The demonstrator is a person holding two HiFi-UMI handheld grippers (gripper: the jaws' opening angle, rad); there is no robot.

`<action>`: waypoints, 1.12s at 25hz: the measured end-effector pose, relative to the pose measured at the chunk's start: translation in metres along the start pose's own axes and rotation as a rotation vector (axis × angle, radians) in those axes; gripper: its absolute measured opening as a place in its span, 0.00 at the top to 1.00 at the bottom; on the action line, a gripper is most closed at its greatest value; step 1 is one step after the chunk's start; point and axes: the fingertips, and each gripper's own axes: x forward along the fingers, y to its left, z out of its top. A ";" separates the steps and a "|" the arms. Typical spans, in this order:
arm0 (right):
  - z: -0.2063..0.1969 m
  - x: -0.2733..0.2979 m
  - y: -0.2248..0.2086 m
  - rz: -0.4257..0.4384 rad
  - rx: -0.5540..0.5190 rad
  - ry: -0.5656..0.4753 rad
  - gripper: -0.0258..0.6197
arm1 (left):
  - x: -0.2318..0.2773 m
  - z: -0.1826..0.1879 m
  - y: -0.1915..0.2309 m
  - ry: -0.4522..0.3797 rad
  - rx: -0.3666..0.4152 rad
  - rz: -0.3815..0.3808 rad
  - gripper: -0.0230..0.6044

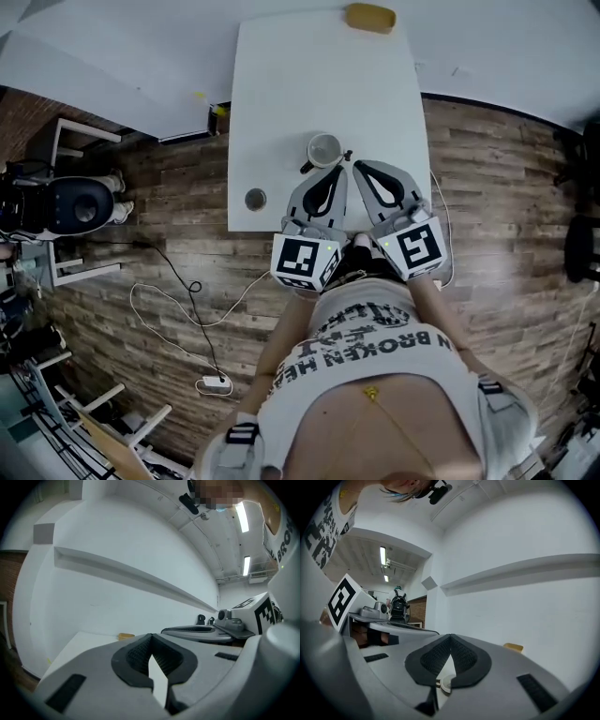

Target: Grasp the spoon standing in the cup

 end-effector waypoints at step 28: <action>-0.078 0.080 -0.019 -0.278 0.036 0.237 0.95 | 0.047 -0.059 0.097 0.170 -0.020 -0.261 0.97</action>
